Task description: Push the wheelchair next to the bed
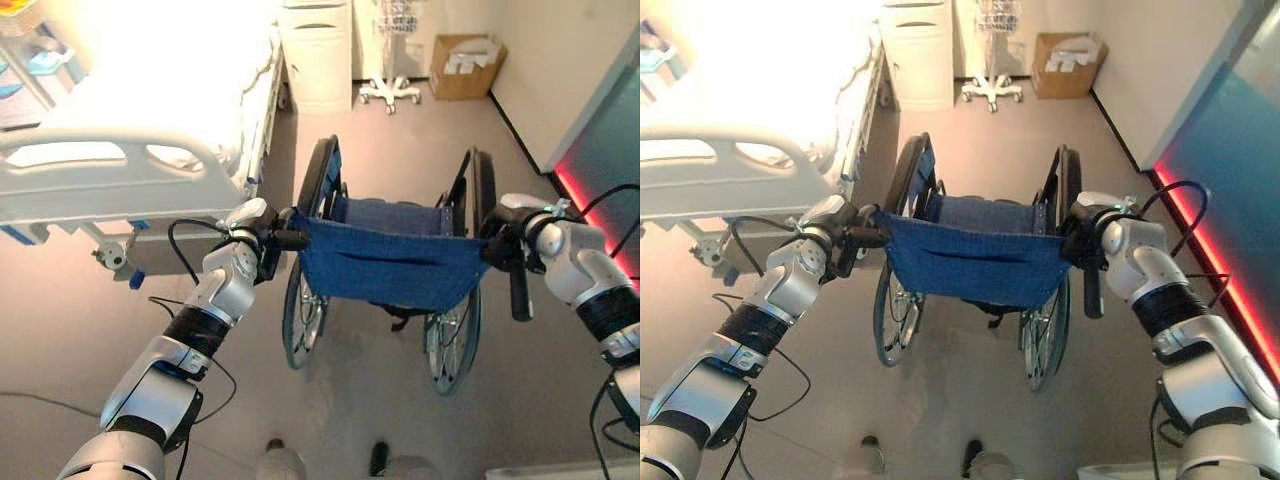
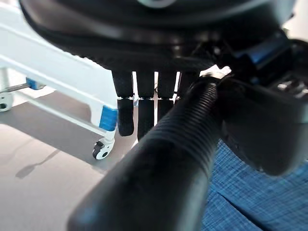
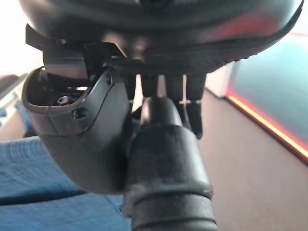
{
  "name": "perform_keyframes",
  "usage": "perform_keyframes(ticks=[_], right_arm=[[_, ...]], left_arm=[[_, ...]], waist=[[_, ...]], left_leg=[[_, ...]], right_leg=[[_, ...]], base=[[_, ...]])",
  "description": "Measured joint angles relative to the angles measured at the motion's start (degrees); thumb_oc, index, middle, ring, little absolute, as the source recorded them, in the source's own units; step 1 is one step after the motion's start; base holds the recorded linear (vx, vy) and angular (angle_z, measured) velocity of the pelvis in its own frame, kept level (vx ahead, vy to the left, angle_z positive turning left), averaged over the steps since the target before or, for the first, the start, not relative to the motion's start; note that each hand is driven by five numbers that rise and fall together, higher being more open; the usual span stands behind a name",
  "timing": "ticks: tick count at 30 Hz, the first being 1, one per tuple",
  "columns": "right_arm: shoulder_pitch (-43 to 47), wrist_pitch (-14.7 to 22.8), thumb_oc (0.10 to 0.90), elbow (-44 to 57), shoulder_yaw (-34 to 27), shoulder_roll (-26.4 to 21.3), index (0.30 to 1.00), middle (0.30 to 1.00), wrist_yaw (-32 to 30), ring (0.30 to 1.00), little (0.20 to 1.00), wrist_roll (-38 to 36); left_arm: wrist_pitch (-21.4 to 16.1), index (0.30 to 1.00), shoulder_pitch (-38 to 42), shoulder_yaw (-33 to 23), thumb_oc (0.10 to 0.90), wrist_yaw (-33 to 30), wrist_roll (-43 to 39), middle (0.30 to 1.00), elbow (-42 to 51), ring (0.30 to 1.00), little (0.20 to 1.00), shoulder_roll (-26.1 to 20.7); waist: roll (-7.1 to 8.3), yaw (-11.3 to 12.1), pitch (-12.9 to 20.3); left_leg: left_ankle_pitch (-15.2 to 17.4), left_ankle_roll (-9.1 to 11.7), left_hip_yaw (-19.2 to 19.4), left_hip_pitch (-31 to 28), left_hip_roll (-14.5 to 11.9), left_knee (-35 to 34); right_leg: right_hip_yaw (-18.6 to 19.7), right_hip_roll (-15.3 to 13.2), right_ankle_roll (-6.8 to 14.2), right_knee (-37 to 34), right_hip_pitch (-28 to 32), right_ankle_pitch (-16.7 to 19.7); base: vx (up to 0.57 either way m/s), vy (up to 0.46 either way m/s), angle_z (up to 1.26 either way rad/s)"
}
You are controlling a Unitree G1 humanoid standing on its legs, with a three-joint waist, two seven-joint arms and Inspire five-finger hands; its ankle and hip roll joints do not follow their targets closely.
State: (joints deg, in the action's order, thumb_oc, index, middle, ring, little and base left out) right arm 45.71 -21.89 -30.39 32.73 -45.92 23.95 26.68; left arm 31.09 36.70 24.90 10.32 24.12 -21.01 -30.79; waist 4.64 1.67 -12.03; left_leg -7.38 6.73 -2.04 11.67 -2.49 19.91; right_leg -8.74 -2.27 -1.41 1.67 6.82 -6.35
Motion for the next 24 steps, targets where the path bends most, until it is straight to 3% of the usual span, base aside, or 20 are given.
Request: perform_keyframes(ticks=[2, 3, 5, 6, 7, 8, 10, 11, 12, 13, 14, 15, 16, 17, 19, 20, 21, 23, 24], right_arm=[[-0.1, 0.5, 0.400, -0.8, 0.1, -0.3, 0.300, 0.300, -0.6, 0.300, 0.300, 0.6], [0.0, 0.7, 0.400, -1.0, 0.1, -0.3, 0.300, 0.300, -0.9, 0.300, 0.300, 0.7], [0.3, 1.5, 0.400, -1.4, 1.9, -0.3, 0.300, 0.300, -1.7, 0.300, 0.300, 0.8], [0.3, 2.0, 0.400, -1.5, 2.1, -0.1, 0.300, 0.300, -1.9, 0.300, 0.300, 0.8], [0.8, 2.3, 0.400, -1.7, 2.3, 0.6, 0.300, 0.300, -2.0, 0.300, 0.300, 0.7], [1.8, 2.3, 0.400, -2.3, 2.9, 1.7, 0.300, 0.300, -2.0, 0.300, 0.300, 0.7], [2.4, 2.3, 0.400, -2.8, 2.7, 4.3, 0.300, 0.300, -3.2, 0.300, 0.300, 0.8], [2.2, 2.2, 0.400, -3.5, 2.0, 5.5, 0.300, 0.300, -3.7, 0.300, 0.300, 0.8], [1.6, 2.2, 0.400, -3.8, 1.7, 6.7, 0.300, 0.300, -4.3, 0.300, 0.300, 0.9], [0.9, 2.2, 0.400, -3.8, 1.6, 6.9, 0.300, 0.300, -4.5, 0.300, 0.300, 0.9], [0.6, 2.2, 0.400, -4.1, 1.3, 6.9, 0.300, 0.300, -4.9, 0.300, 0.300, 0.9], [0.2, 2.2, 0.400, -4.1, 0.7, 7.0, 0.300, 0.300, -5.4, 0.300, 0.300, 1.2], [-0.2, 2.2, 0.400, -4.0, -0.2, 7.6, 0.300, 0.300, -6.9, 0.300, 0.300, 1.8], [-0.8, 2.2, 0.400, -3.7, -1.0, 7.2, 0.300, 0.300, -7.5, 0.300, 0.300, 2.1], [-1.0, 2.3, 0.400, -3.5, -1.5, 6.4, 0.300, 0.300, -8.0, 0.300, 0.300, 2.2], [-1.1, 2.3, 0.400, -3.4, -1.5, 6.3, 0.300, 0.300, -8.5, 0.300, 0.300, 2.3], [-1.3, 2.3, 0.400, -3.2, -1.5, 6.2, 0.300, 0.300, -9.4, 0.300, 0.300, 2.3], [-1.7, 2.2, 0.400, -2.5, -1.5, 5.0, 0.300, 0.300, -9.7, 0.300, 0.300, 2.3], [-1.4, 2.1, 0.400, -2.4, -1.5, 4.8, 0.300, 0.300, -9.7, 0.300, 0.300, 2.2]], left_arm=[[-0.3, 0.300, -1.8, 1.1, 0.400, -0.1, -0.9, 0.300, 0.6, 0.300, 0.300, 0.0], [-0.3, 0.300, -2.1, 1.2, 0.400, -0.1, -1.4, 0.300, 0.7, 0.300, 0.300, -0.1], [-0.2, 0.300, -4.2, 0.7, 0.400, 0.0, -2.4, 0.300, 1.6, 0.300, 0.300, -0.3], [-0.2, 0.300, -4.7, 0.5, 0.400, 0.1, -2.4, 0.300, 2.3, 0.300, 0.300, -1.0], [-0.2, 0.300, -4.9, 0.1, 0.400, 0.2, -2.4, 0.300, 3.3, 0.300, 0.300, -2.2], [-0.2, 0.300, -5.2, -0.6, 0.400, 0.3, -2.4, 0.300, 3.7, 0.300, 0.300, -3.4], [-0.4, 0.300, -4.8, -1.6, 0.400, 0.0, -3.6, 0.300, 3.2, 0.300, 0.300, -5.4], [-0.7, 0.300, -4.1, -1.8, 0.400, -0.4, -4.3, 0.300, 2.5, 0.300, 0.300, -6.0], [-1.0, 0.300, -3.4, -1.7, 0.400, -0.8, -4.7, 0.300, 1.7, 0.300, 0.300, -7.0], [-1.2, 0.300, -3.2, -1.8, 0.400, -0.8, -4.7, 0.300, 1.1, 0.300, 0.300, -6.6], [-1.2, 0.300, -2.9, -2.0, 0.400, -1.0, -4.5, 0.300, 0.7, 0.300, 0.300, -5.8], [-1.3, 0.300, -2.3, -1.3, 0.400, -1.0, -4.4, 0.300, 0.7, 0.300, 0.300, -5.9], [-1.4, 0.300, -1.4, -1.4, 0.400, -1.2, -3.6, 0.300, 0.8, 0.300, 0.300, -5.9], [-1.4, 0.300, -0.7, -2.0, 0.400, -2.0, -3.1, 0.300, 0.5, 0.300, 0.300, -4.9], [-1.7, 0.300, 0.4, -1.3, 0.400, -2.6, -1.8, 0.300, -1.1, 0.300, 0.300, -3.0], [-1.7, 0.300, 0.5, -1.2, 0.400, -2.8, -1.7, 0.300, -1.7, 0.300, 0.300, -2.2], [-1.8, 0.300, 0.6, -0.7, 0.400, -3.2, -1.7, 0.300, -2.4, 0.300, 0.300, -1.7], [-2.8, 0.300, 1.9, -0.4, 0.400, -3.8, -1.7, 0.300, -4.0, 0.300, 0.300, -0.9], [-3.4, 0.300, 2.2, -0.4, 0.400, -3.8, -1.7, 0.300, -4.5, 0.300, 0.300, -1.2]], waist=[[-3.37, 4.0, 0.1], [-4.42, 5.1, 0.0], [-8.48, 10.1, 0.1], [-8.72, 11.2, 0.2], [-8.66, 12.3, 0.1], [-8.12, 13.0, 0.2], [-5.45, 12.9, 0.3], [-3.96, 12.4, 0.6], [-1.16, 12.0, 1.4], [-0.06, 11.8, 1.6], [-2.45, 11.4, 2.3], [-3.70, 10.9, 2.8], [-3.46, 11.0, 2.8], [-2.93, 10.4, 2.6], [-4.42, 7.8, 2.0], [-5.56, 7.5, 1.7], [-7.82, 6.3, 0.9], [-9.23, 4.7, -0.6], [-9.13, 4.2, -1.2]], left_leg=[[-0.3, 0.1, 3.4, 2.9, 4.5, -7.3], [-0.3, 0.1, 4.0, 3.3, 4.8, -9.2], [-0.4, 0.0, 4.1, 3.6, 5.2, -16.4], [-0.4, 0.0, 4.2, 4.4, 5.4, -16.4], [-0.1, -0.5, 5.7, 5.3, 5.4, -15.9], [0.6, -1.7, 10.0, 5.9, 4.8, -13.7], [3.3, -5.7, 15.0, 5.0, 5.3, -9.9], [4.1, -7.3, 15.0, 3.9, 6.2, -9.1], [4.9, -8.4, 14.6, 1.7, 8.3, -9.0], [5.3, -9.1, 14.6, -0.2, 9.3, -9.5], [6.0, -10.9, 12.7, -4.2, 8.0, -13.4], [4.4, -14.8, 10.8, -5.6, 6.8, -15.1], [3.4, -16.8, 9.7, -5.9, 6.7, -15.3], [3.8, -17.5, 7.8, -6.8, 7.8, -14.6], [4.1, -17.9, 1.0, -9.3, 9.4, -15.6], [4.0, -17.9, -1.2, -10.3, 9.3, -15.8], [4.2, -17.6, -4.5, -12.2, 8.2, -16.3], [5.4, -16.6, -8.9, -13.8, 7.9, -14.8], [5.9, -16.4, -10.4, -14.1, 8.1, -14.2]], right_leg=[[2.9, 2.2, -0.8, -0.3, 1.8, -0.3], [3.9, 2.9, -0.9, -0.5, 2.5, -0.4], [5.6, 5.5, -2.3, 0.5, 4.3, -1.3], [5.3, 6.0, -2.0, 0.3, 4.9, -1.7], [4.9, 6.3, -2.2, 0.7, 5.0, -2.4], [3.7, 6.1, -2.2, 0.8, 5.1, -2.7], [1.1, 4.9, -1.5, 0.6, 6.1, -4.5], [0.2, 4.2, -1.5, 1.6, 6.0, -5.5], [0.1, 3.5, 0.5, 3.4, 5.8, -7.7], [-0.2, 2.9, 3.3, 4.6, 6.0, -9.3], [-0.1, 5.4, 6.5, 13.0, 3.3, -9.5], [0.4, 6.5, 7.2, 17.5, 1.6, -9.8], [2.0, 6.1, 9.8, 29.5, -3.0, -10.6], [2.4, 4.0, 11.9, 40.4, -6.7, -7.3], [2.1, 0.4, 12.3, 49.3, -9.9, -6.8], [1.7, 0.2, 12.1, 49.3, -10.9, -6.9], [2.1, 0.4, 12.0, 47.2, -12.9, -6.9], [1.6, -0.3, 11.8, 40.1, -17.4, -6.7], [1.8, -0.9, 11.5, 36.9, -18.8, -6.1]], base=[[0.59, -0.066, -0.79], [0.51, -0.021, -1.14], [0.46, 0.054, -1.29], [0.52, 0.180, -1.06], [0.42, 0.201, -0.73], [0.48, 0.212, -0.63], [0.47, 0.120, -0.17], [0.45, 0.076, 0.28], [0.36, 0.059, 0.36], [0.56, 0.072, 0.37], [0.39, 0.035, 0.25], [0.56, 0.060, 0.16], [0.46, 0.068, 0.21], [0.54, 0.098, 0.54], [0.41, 0.020, 0.54], [0.45, -0.124, 0.24], [0.40, -0.170, 0.44], [0.39, -0.188, 0.57], [0.51, -0.242, 0.78]])
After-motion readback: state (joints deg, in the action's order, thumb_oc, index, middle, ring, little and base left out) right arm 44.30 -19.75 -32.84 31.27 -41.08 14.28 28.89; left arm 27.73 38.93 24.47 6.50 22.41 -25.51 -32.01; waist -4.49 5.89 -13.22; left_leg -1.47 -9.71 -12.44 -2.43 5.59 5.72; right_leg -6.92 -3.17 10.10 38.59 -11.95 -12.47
